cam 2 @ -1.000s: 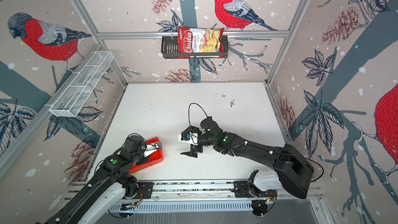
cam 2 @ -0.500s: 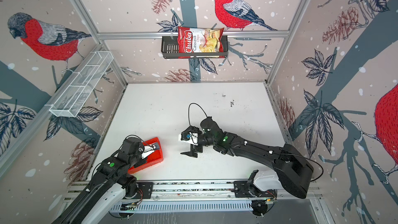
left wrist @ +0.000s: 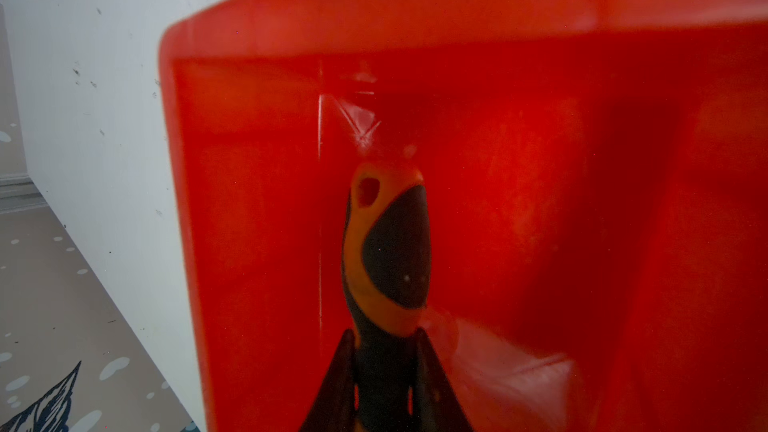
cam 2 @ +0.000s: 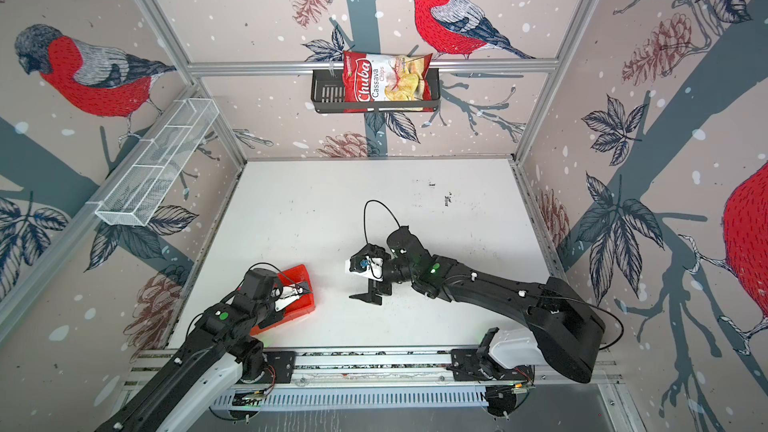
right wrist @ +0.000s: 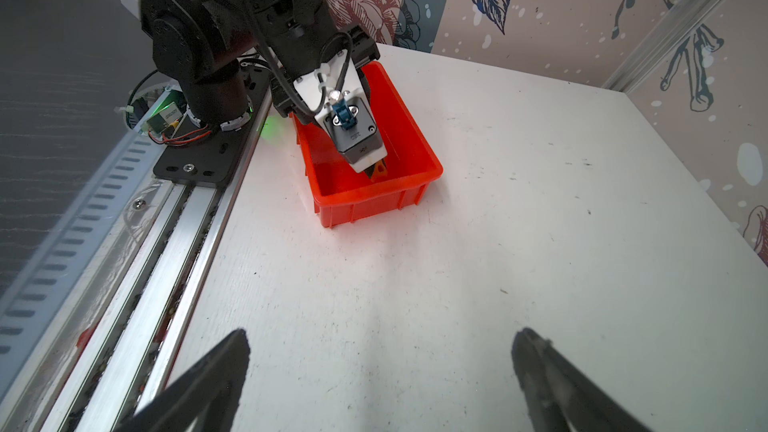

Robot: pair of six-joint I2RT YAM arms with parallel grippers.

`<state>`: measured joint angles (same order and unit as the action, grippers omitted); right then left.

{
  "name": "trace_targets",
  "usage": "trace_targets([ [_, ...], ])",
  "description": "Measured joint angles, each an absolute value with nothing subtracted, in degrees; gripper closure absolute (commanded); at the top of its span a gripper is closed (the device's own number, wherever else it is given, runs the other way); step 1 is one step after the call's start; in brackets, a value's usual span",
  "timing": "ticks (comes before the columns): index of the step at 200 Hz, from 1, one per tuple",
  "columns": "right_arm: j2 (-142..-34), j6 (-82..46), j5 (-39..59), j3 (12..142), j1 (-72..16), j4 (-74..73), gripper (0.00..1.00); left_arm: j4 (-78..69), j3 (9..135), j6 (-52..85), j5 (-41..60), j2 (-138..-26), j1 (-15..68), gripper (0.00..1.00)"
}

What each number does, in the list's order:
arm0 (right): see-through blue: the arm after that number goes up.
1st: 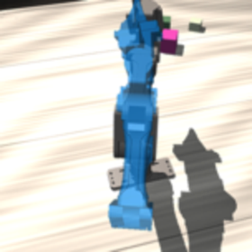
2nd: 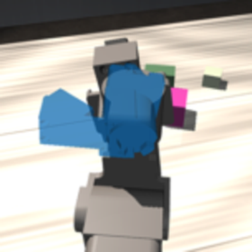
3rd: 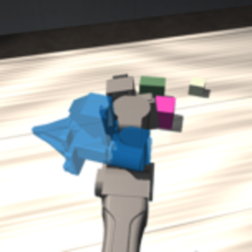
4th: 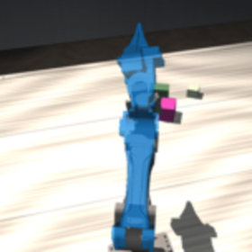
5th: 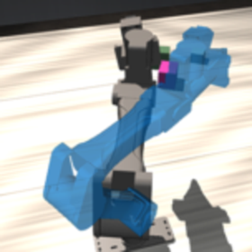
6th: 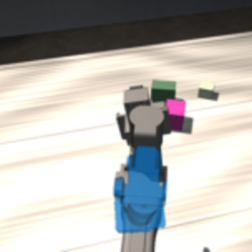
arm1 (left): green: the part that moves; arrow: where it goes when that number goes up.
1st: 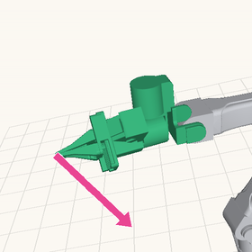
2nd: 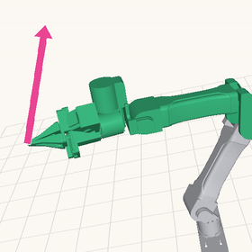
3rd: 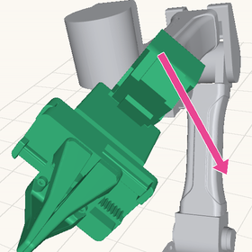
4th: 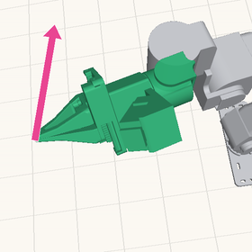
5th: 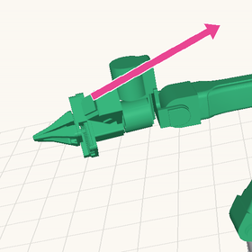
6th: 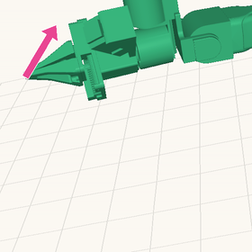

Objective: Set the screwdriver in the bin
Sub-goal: 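Open the left gripper to release the screwdriver into the bin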

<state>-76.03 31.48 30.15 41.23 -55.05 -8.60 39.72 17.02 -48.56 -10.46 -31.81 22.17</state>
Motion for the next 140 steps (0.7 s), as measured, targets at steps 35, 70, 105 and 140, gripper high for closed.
trace_targets([
  [35,-76.09,31.48,30.13,41.23,-55.02,-8.6,0.0,39.7,17.02,-49.95,-10.46,-33.54,22.17,0.81],
  [70,-76.09,31.48,30.09,41.17,-54.96,-8.62,0.0,39.72,17.34,-50.85,-10.44,-33.71,22.17,0.51],
  [105,-76.07,31.48,29.91,41.01,-54.76,-8.75,0.0,39.97,19.59,-50.74,-8.97,-33.65,22.17,0.22],
  [140,-76.05,31.27,29.93,40.82,-54.35,-9.37,0.0,40.1,24.23,-49.6,-7.44,-36.1,22.17,0.17],
])
